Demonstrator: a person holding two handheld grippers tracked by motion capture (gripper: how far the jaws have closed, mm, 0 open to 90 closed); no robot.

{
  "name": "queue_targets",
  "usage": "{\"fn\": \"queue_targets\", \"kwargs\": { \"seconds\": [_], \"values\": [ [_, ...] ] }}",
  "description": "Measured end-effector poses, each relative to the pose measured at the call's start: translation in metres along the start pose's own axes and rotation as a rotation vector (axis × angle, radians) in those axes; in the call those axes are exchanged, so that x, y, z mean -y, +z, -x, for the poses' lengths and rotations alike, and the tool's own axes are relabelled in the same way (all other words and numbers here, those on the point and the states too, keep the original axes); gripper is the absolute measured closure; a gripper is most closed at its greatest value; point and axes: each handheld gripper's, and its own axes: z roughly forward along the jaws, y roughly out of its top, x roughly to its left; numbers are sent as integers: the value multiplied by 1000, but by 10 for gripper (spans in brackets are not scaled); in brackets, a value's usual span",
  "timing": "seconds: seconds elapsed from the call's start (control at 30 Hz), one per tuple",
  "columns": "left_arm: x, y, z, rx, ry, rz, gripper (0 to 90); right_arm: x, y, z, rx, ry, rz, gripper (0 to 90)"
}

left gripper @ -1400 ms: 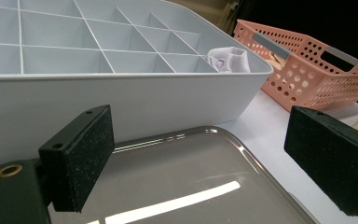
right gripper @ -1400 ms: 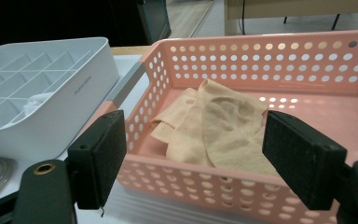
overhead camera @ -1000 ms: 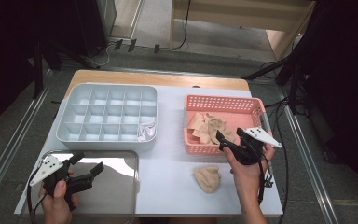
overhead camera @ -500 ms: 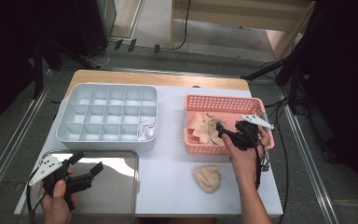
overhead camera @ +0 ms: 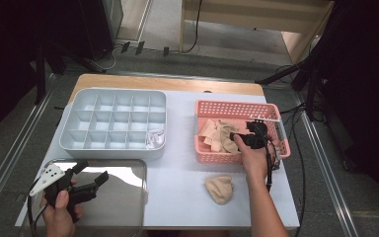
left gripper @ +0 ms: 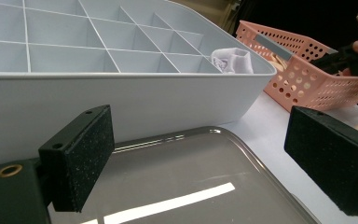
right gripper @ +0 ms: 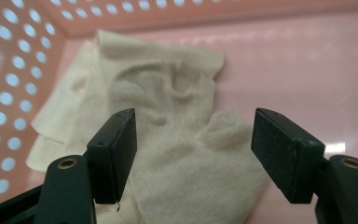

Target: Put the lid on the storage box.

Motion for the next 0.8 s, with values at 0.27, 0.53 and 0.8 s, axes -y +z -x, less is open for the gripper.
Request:
{"fn": "queue_targets", "kwargs": {
  "seconds": [0.27,0.53,0.8],
  "values": [
    [0,0,-1,3,-2,-1,86,-3,18,-5,74,-57,-190,197],
    [0,0,0,4,-1,-1,86,-6,21,-5,153,-104,-248,540],
    [0,0,-1,4,-3,-2,86,1,4,21,118,-16,-64,836]
  ]
}}
